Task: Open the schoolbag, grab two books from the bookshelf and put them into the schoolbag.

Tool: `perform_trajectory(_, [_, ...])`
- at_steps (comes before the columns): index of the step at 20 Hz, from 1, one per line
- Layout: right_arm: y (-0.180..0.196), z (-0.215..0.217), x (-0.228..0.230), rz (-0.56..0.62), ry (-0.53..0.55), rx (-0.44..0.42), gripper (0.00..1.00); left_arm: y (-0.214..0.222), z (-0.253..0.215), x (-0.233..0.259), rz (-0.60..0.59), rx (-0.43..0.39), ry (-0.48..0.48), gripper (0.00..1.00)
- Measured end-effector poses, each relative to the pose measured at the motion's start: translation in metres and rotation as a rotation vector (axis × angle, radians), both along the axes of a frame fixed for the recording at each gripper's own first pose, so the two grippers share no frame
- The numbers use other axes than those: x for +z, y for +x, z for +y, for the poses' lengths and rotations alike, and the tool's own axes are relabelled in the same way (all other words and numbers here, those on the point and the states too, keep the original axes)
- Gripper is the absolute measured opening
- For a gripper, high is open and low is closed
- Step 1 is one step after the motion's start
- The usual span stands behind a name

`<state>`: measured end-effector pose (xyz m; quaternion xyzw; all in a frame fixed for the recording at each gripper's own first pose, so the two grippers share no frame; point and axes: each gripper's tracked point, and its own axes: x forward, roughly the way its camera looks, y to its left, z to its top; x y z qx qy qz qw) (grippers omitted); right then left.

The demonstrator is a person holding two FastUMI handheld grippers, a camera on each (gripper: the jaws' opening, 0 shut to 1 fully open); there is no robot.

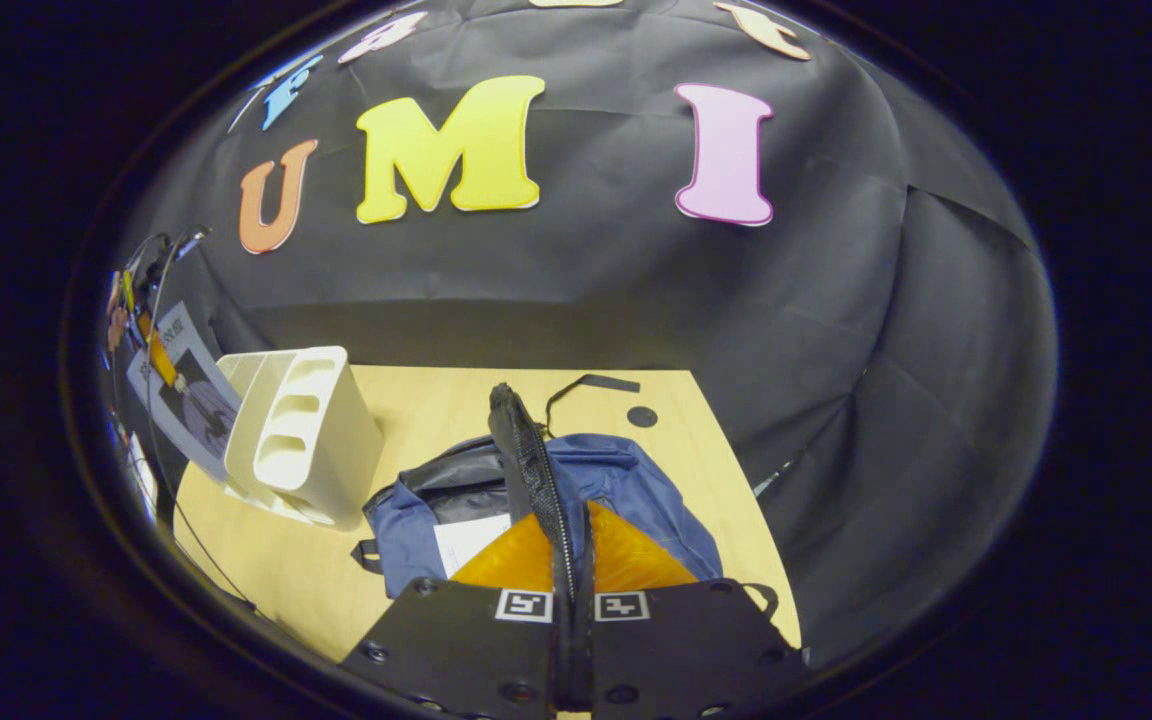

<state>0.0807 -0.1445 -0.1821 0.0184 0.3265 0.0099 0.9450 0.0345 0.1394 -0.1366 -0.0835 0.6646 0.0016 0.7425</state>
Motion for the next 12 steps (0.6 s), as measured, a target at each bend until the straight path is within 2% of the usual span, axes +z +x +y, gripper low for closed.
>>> perform_trajectory(4, [-0.003,-0.003,-0.001,-0.001,0.027,-0.001,0.01,-0.025,-0.006,0.058,-0.084,0.057,-0.08,0.43])
perform_trajectory(7, [-0.004,-0.004,-0.001,-0.003,0.033,0.004,0.01,-0.044,-0.007,0.088,-0.163,0.051,-0.111,0.45])
perform_trajectory(12, [-0.006,-0.006,-0.002,-0.004,0.032,0.007,0.01,-0.066,-0.059,0.103,-0.235,0.102,-0.353,0.45])
